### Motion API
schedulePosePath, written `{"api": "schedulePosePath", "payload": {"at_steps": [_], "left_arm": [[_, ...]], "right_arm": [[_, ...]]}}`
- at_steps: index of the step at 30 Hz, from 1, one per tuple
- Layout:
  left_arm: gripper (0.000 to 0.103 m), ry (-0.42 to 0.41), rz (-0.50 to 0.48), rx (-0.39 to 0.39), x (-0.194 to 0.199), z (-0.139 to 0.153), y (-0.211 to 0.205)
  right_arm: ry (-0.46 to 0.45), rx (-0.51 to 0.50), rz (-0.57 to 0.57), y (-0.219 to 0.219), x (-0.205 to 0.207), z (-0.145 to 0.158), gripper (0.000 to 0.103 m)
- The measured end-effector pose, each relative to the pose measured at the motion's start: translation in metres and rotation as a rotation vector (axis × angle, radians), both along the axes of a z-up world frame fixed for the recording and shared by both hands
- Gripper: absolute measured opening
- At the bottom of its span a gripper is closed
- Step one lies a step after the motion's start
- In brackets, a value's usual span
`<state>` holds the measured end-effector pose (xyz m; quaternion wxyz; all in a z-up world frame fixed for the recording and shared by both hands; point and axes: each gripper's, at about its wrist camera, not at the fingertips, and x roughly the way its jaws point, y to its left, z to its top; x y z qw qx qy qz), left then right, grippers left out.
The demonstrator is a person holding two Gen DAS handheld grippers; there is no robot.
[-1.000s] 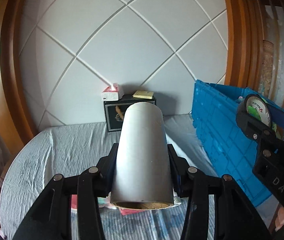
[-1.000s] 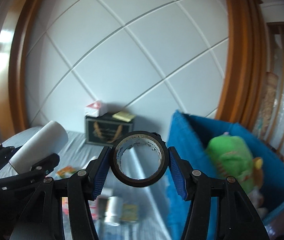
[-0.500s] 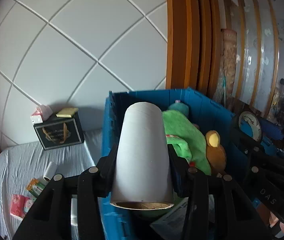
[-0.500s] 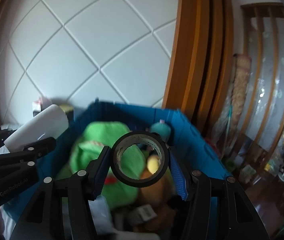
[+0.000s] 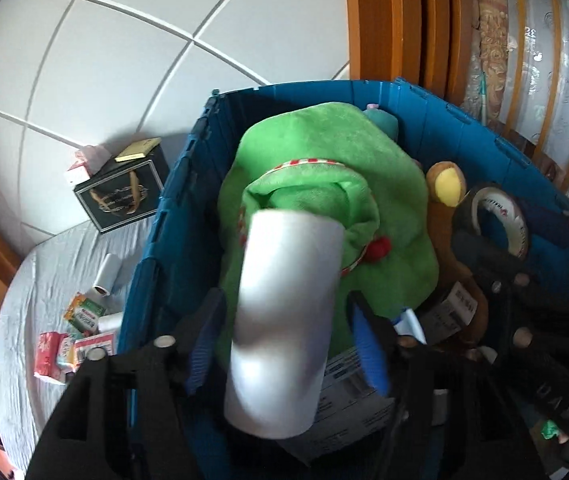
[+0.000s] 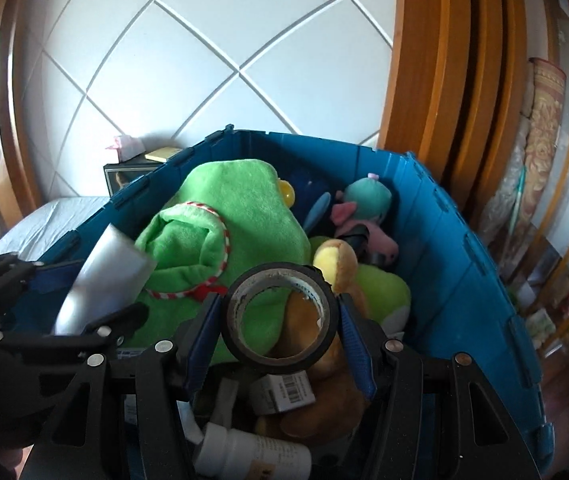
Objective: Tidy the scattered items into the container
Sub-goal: 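Carry the paper roll and tape roll into the blue crate and release both, then withdraw both tools from the crate back over the bed items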
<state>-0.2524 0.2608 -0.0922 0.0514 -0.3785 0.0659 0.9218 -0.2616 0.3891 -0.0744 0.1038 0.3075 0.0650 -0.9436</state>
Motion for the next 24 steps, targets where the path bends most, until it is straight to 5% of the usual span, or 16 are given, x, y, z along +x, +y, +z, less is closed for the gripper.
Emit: {"api": "schedulePosePath", "payload": {"at_steps": [3,24], "left_arm": [[0.081,0.027,0.014,-0.01,0.01,0.003,-0.004],[0.081,0.128,0.031,0.02,0.064,0.018,-0.004]], "right_arm": [[-0.005,-0.018,0.011,-0.001,-0.001,-0.004,0.057],[0.072,-0.003,-0.016,0.013,0.041,0.011,0.079]]}}
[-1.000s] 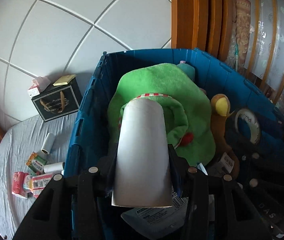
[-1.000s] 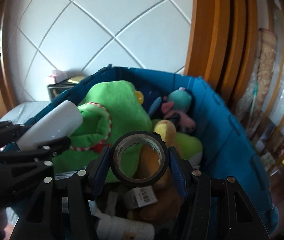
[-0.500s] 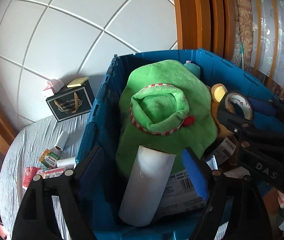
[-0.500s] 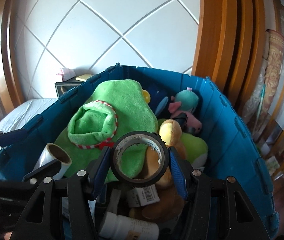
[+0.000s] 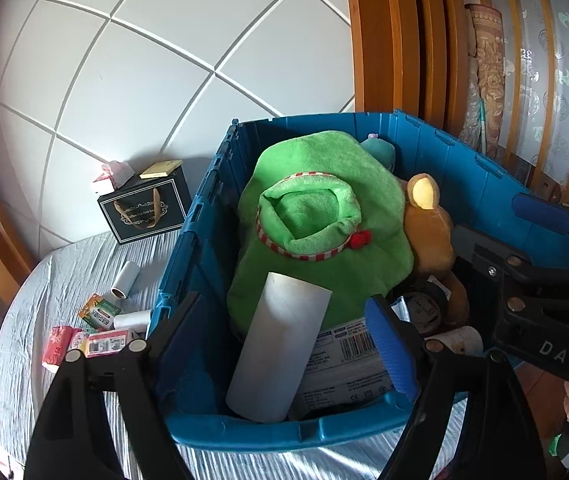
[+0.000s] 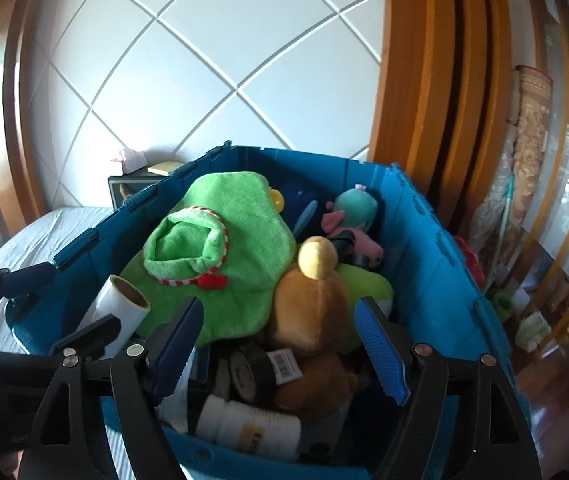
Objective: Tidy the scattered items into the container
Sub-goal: 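Withdraw both tools from the crate back over the bed items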
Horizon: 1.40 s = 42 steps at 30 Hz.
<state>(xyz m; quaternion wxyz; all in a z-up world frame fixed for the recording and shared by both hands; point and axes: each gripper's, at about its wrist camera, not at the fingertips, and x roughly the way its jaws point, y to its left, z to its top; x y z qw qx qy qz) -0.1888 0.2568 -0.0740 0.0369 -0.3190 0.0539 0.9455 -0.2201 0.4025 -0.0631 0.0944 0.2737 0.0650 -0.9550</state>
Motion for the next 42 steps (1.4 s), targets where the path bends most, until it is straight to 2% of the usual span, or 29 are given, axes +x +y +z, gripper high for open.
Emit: {"api": "schedulePosePath", "payload": {"at_steps": [3,4,8,10,17,30,37,42], "left_arm": [[0.081,0.026,-0.002,0.001,0.012,0.005,-0.001],[0.083,0.037,-0.001,0.006,0.017,0.007,-0.002],[0.096,0.083,0.025,0.011,0.034,0.016,-0.014],[0.099,0.108,0.035,0.02,0.042,0.021,-0.024],[0.1,0.155,0.073,0.032,0.064,0.034,-0.075],[0.1,0.158,0.177,0.051,0.117,0.031,-0.235],[0.1,0.114,0.249,0.045,0.142,0.005,-0.316],[0.1,0.04,0.306,0.063,0.143,-0.026,-0.36]], "right_arm": [[0.011,-0.021,-0.006,0.005,0.011,0.004,0.08],[0.016,-0.027,-0.009,0.006,0.015,0.006,0.088],[0.045,-0.051,-0.034,0.007,0.029,0.012,0.103],[0.059,-0.055,-0.049,0.004,0.036,0.016,0.103],[0.105,-0.087,-0.058,-0.028,0.064,0.029,0.103],[0.112,-0.115,0.032,-0.174,0.119,0.032,0.103],[0.073,-0.128,0.094,-0.252,0.141,0.011,0.103],[-0.014,-0.114,0.135,-0.291,0.136,-0.019,0.103]]}}
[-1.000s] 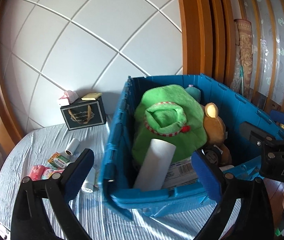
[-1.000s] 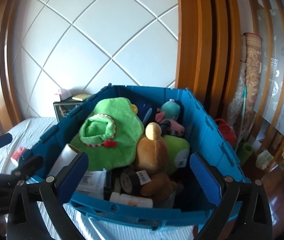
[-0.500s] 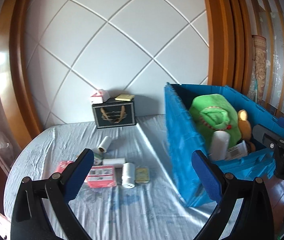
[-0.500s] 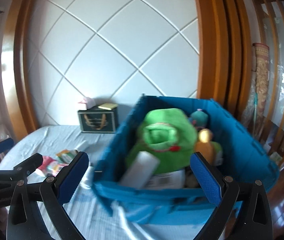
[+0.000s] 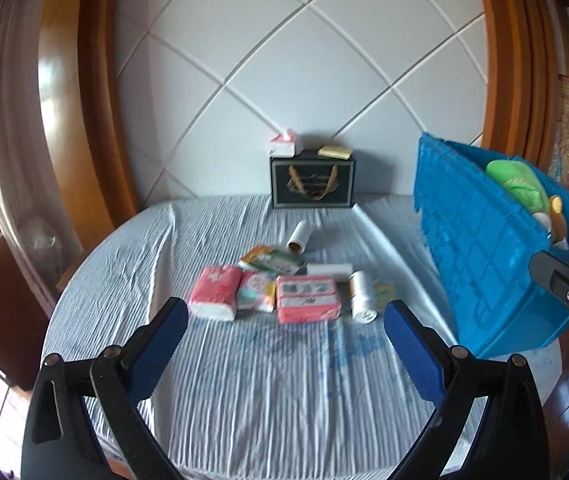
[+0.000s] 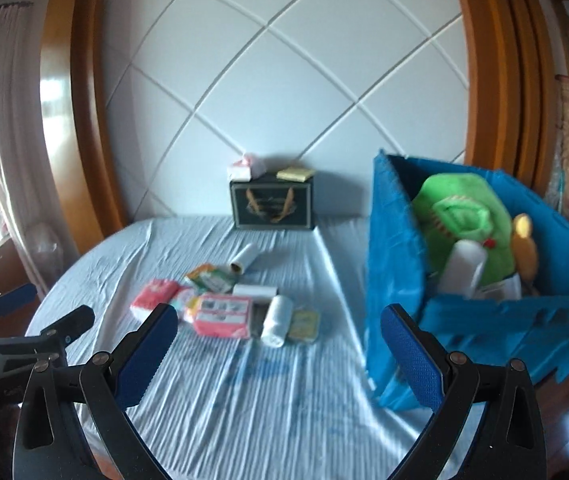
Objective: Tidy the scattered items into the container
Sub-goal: 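Withdraw both tools from the crate back over the bed items, then grasp the pink tissue pack with the left tool while the right tool grasps the white-pink tissue pack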
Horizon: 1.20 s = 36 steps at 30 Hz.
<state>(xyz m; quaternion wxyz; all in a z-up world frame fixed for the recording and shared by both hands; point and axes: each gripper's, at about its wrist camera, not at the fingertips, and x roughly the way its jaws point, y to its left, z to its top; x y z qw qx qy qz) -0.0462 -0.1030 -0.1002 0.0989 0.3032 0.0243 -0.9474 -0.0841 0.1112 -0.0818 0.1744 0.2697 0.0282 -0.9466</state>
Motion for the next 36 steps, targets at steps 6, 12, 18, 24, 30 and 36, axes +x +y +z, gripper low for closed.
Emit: {"api": "schedulePosePath", "payload": {"at_steps": [6,12,18,24,30,36], "left_arm": [[0.1,-0.073,0.067,0.034,-0.022,-0.037,-0.031],[0.1,-0.169,0.129,0.043,-0.063,-0.068,-0.059],[0.1,-0.28,0.208,0.069,-0.106,-0.102,-0.093],[0.1,-0.37,0.29,0.078,-0.119,-0.133,-0.129],[0.1,-0.422,0.272,0.075,-0.144,-0.152,-0.155],[0.1,-0.474,0.149,0.075,-0.19,-0.172,-0.176]], "right_arm": [[-0.085,0.036,0.058,-0.028,-0.029,-0.037,0.103],[-0.196,0.038,0.099,-0.05,-0.083,-0.077,0.103],[-0.305,0.041,0.114,-0.06,-0.143,-0.115,0.103],[-0.418,0.083,0.133,-0.08,-0.179,-0.155,0.103],[-0.463,0.123,0.144,-0.104,-0.187,-0.174,0.103],[-0.502,0.111,0.065,-0.13,-0.193,-0.185,0.103]]}}
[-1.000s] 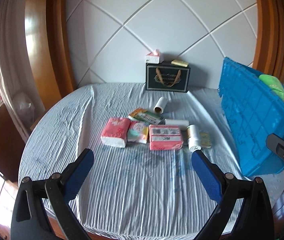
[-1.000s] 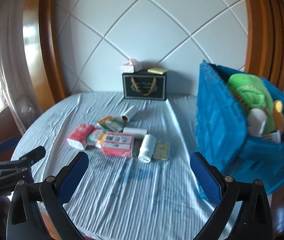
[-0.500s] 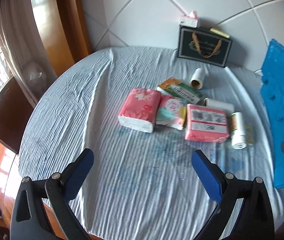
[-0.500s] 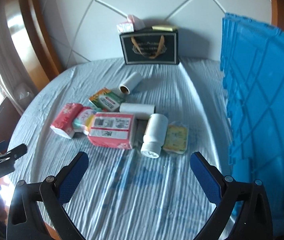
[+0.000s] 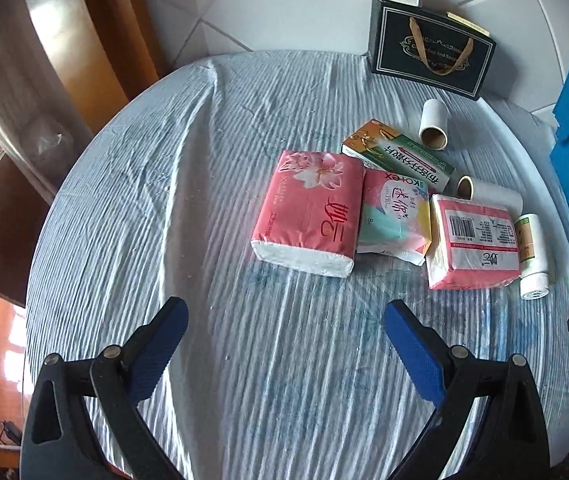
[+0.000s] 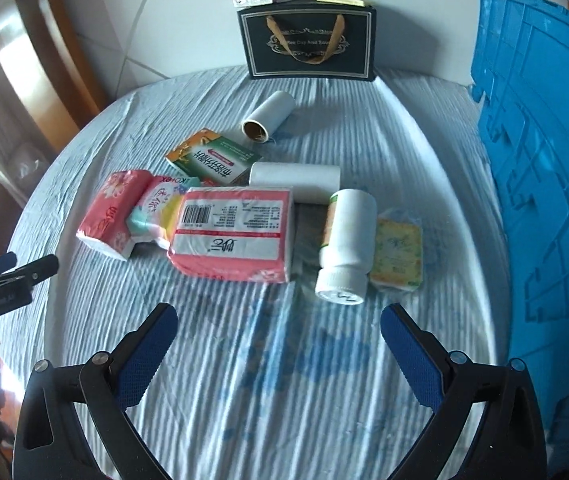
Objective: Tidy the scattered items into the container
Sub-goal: 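Grasp the pink tissue pack with the left tool while the right tool grasps the white-pink tissue pack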
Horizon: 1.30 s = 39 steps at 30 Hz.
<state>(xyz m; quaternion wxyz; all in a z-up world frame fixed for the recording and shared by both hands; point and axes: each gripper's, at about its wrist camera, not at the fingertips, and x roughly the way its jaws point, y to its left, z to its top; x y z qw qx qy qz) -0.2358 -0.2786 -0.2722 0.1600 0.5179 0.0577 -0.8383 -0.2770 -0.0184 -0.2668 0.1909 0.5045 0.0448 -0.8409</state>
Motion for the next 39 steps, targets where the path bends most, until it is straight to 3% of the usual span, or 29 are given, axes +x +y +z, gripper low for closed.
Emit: {"api": "schedulePosePath", "payload": {"at_steps": [7,13,17,20,23,26,28,31,35,39], "left_arm": [[0.1,-0.059,-0.086,0.051,-0.044,-0.029,-0.018],[0.1,-0.099,-0.123,0.08,-0.081,-0.058,-0.014],[0.102,-0.125,-0.126,-0.024,-0.101,-0.075,-0.011],[0.103,-0.138,-0.096,-0.025,-0.105,-0.086,-0.021],[0.097,-0.14,-0.037,0.069,-0.095,-0.097,-0.038],[0.095,-0.126,0.022,0.034,-0.076,-0.095,-0.043],[0.095,-0.129,0.071,0.052,-0.058,-0.093,-0.048],[0.095,-0.148,0.123,0.072,-0.028,-0.091,-0.046],[0.095,-0.178,0.162,0.057,0.005,-0.089,-0.031],[0.095,-0.176,0.196,0.064,0.028,-0.084,-0.015]], "right_arm": [[-0.053,0.016,-0.06,-0.033,-0.016,-0.018,0.103],[-0.043,0.076,-0.12,-0.034,-0.04,-0.021,0.103],[-0.044,0.072,-0.119,-0.027,-0.052,-0.023,0.103],[-0.047,0.069,-0.098,-0.029,-0.059,-0.029,0.103],[-0.056,0.079,-0.052,-0.038,-0.065,-0.039,0.103],[-0.067,0.06,0.01,-0.05,-0.067,-0.045,0.099],[-0.07,0.052,0.053,-0.056,-0.069,-0.049,0.088],[-0.092,0.048,0.109,-0.063,-0.074,-0.059,0.087],[-0.19,0.038,0.181,-0.074,-0.068,-0.075,0.087],[-0.309,-0.15,0.406,-0.087,-0.033,-0.065,0.086]]}}
